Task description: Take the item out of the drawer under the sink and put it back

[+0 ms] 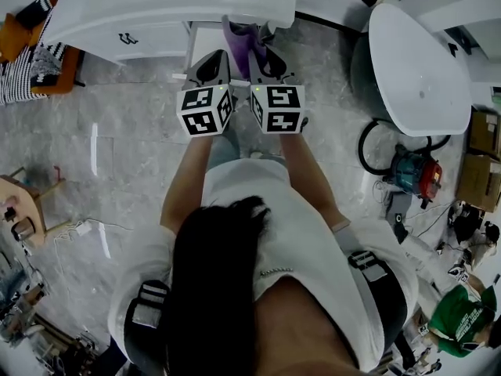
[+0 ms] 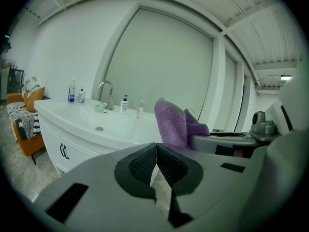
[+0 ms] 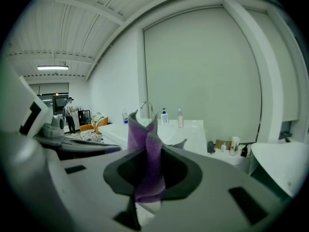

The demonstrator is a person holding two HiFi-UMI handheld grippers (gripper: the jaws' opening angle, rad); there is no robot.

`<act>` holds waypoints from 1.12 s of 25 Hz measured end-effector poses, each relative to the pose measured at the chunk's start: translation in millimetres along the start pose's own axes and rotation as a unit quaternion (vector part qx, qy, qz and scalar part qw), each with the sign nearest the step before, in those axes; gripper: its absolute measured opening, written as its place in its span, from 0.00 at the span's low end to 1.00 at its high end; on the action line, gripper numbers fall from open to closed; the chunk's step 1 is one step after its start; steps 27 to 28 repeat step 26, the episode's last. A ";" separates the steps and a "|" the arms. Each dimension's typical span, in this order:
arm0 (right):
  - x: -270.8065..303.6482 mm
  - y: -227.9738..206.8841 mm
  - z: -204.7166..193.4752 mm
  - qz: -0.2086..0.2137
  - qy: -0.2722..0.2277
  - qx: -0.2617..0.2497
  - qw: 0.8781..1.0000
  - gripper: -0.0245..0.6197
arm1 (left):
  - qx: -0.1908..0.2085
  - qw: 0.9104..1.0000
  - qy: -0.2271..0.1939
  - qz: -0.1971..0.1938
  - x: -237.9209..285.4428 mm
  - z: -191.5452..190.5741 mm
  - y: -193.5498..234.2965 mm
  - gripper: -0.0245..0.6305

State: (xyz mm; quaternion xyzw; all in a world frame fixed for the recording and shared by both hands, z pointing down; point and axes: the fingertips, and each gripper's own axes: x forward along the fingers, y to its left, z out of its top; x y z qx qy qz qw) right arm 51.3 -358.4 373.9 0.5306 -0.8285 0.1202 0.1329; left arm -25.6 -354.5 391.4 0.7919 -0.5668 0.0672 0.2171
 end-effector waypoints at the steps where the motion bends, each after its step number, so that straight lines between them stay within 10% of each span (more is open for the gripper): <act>1: -0.8 1.2 0.7 0.001 -0.001 0.001 1.000 0.17 | 0.004 1.000 -0.003 -0.001 -1.4 1.4 -1.3 0.04; 28: -0.6 19.5 -6.1 0.015 0.006 -0.016 1.000 0.16 | 0.023 1.000 -0.004 0.019 -25.0 -2.9 9.2 0.04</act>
